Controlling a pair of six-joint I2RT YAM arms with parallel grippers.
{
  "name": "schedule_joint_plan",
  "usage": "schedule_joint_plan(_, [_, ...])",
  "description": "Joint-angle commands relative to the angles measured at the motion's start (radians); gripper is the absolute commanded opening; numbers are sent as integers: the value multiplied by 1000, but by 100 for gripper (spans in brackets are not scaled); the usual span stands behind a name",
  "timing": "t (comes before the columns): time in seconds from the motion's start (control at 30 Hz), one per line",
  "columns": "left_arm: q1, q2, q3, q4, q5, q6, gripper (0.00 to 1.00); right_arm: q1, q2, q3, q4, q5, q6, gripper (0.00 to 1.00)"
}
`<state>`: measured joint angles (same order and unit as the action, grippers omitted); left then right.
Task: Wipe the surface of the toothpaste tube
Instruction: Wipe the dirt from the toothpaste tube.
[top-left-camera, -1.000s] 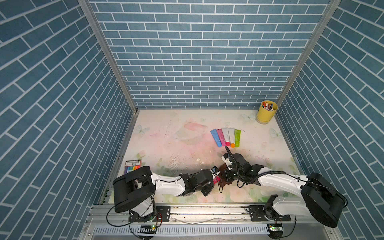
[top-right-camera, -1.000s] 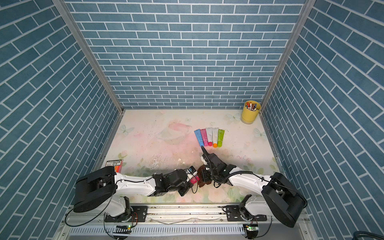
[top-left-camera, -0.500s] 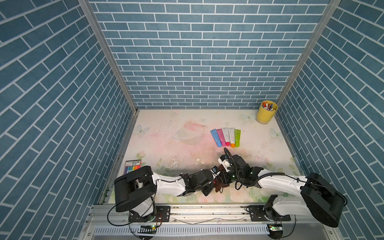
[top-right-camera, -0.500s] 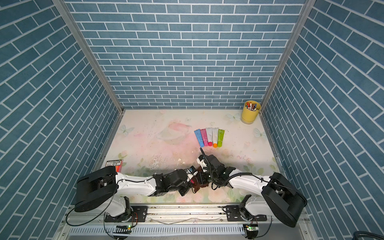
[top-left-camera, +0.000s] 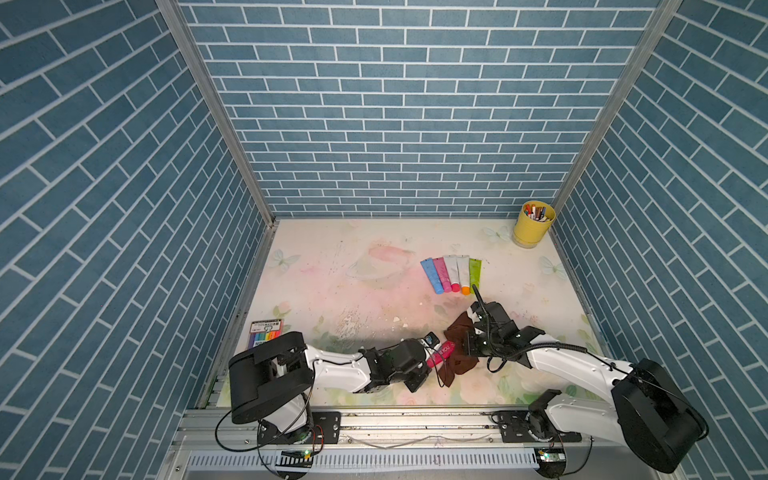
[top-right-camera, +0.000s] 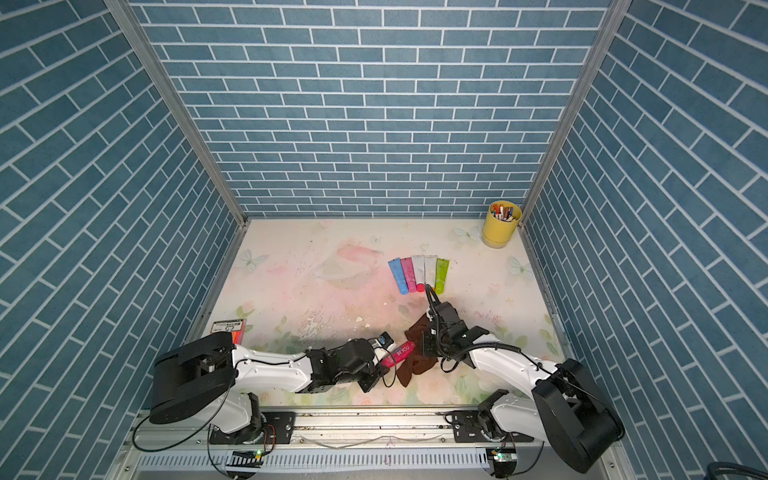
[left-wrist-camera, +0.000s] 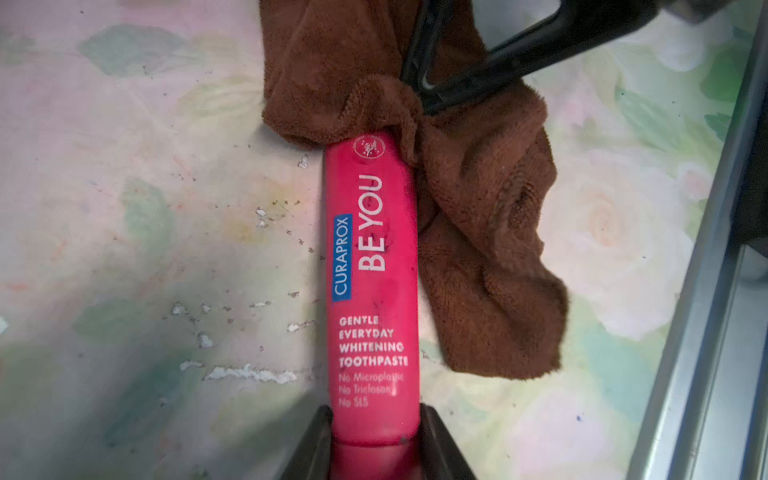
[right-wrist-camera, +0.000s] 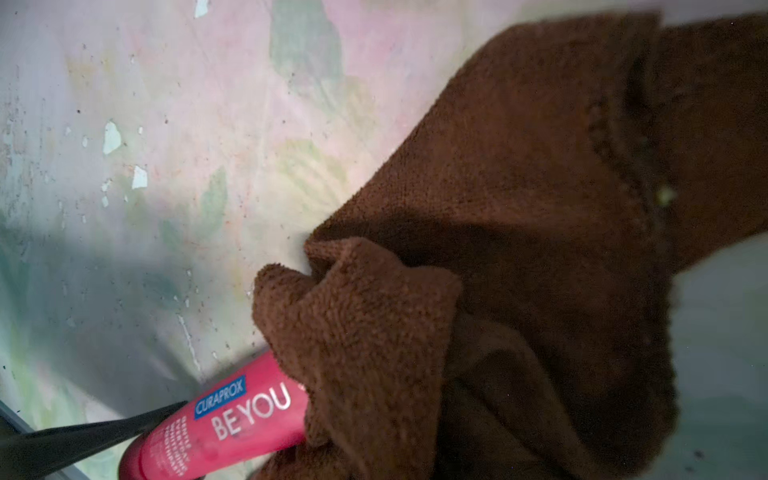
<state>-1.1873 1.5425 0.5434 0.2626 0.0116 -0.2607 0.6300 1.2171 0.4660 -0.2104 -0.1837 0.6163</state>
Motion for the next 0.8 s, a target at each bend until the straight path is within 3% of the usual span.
schedule_joint_plan(0.0, [-6,-30,-13,22,11,6,2,4,34,16,-50,-12,-46,0])
schedule_joint_plan(0.33, [-6,5,16,17,4,5,2,153,66,-8,26,-85,-20,0])
schedule_joint_plan(0.53, [-6,22,22,17,5,4,1,213,163,-2,118,-193,9,0])
schedule_joint_plan(0.77, [-6,30,28,18,11,6,0,291,169,11,244,-319,58,0])
